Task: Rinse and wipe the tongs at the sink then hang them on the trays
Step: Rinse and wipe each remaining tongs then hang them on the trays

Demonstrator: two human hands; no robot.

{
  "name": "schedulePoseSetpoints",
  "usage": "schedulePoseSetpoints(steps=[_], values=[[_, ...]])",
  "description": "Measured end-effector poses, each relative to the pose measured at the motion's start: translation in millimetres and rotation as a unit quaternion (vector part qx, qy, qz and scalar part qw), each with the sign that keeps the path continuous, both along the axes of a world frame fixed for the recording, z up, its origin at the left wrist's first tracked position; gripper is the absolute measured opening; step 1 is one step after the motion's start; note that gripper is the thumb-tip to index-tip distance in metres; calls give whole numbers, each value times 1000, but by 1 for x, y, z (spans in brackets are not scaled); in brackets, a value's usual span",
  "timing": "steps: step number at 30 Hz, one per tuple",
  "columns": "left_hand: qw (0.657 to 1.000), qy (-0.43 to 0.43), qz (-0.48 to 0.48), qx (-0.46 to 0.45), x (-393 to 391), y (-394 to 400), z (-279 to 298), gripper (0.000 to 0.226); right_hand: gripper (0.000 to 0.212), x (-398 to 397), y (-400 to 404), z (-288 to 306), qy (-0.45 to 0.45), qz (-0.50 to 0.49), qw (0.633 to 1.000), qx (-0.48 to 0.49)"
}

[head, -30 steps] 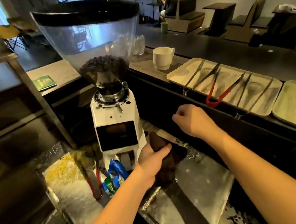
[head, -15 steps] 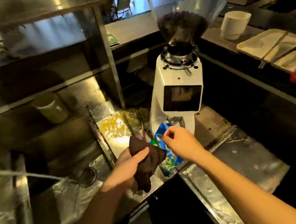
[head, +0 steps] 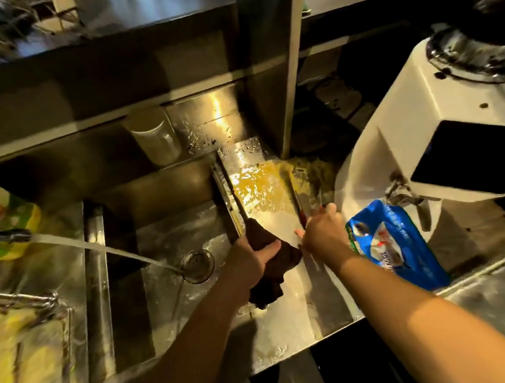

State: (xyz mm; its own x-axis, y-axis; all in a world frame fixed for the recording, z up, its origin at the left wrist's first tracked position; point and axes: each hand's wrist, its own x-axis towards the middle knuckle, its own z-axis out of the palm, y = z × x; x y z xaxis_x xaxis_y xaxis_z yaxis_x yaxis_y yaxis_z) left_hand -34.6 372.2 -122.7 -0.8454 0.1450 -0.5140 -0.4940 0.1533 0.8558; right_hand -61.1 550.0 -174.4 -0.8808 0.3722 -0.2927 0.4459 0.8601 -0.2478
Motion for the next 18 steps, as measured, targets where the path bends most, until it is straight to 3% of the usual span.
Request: schedulePoseSetpoints(steps=[4, 7, 10, 14, 16, 18], values=[[1000, 6, 4, -11, -2, -18, -12, 13, 42, -9, -7, -8, 34, -89, 994, -47], [1000, 0, 25, 2, -3, -30, -13, 11, 31, -12, -7, 1, -1, -44, 999, 7], [997, -4, 67, 36, -6, -45, -2, 10, 44, -11, -13, 24, 5, -5, 999, 33], [990, -19, 123, 74, -10, -70, 21, 15, 35, -1, -37, 69, 83, -33, 986, -143], [982, -23, 155, 101, -7, -88, 33, 5, 23, 11, -56, 94, 125, -60, 955, -261], [972, -22, 190, 137, -2, -117, 41, 6, 13, 23, -85, 114, 107, -72, 911, -391]])
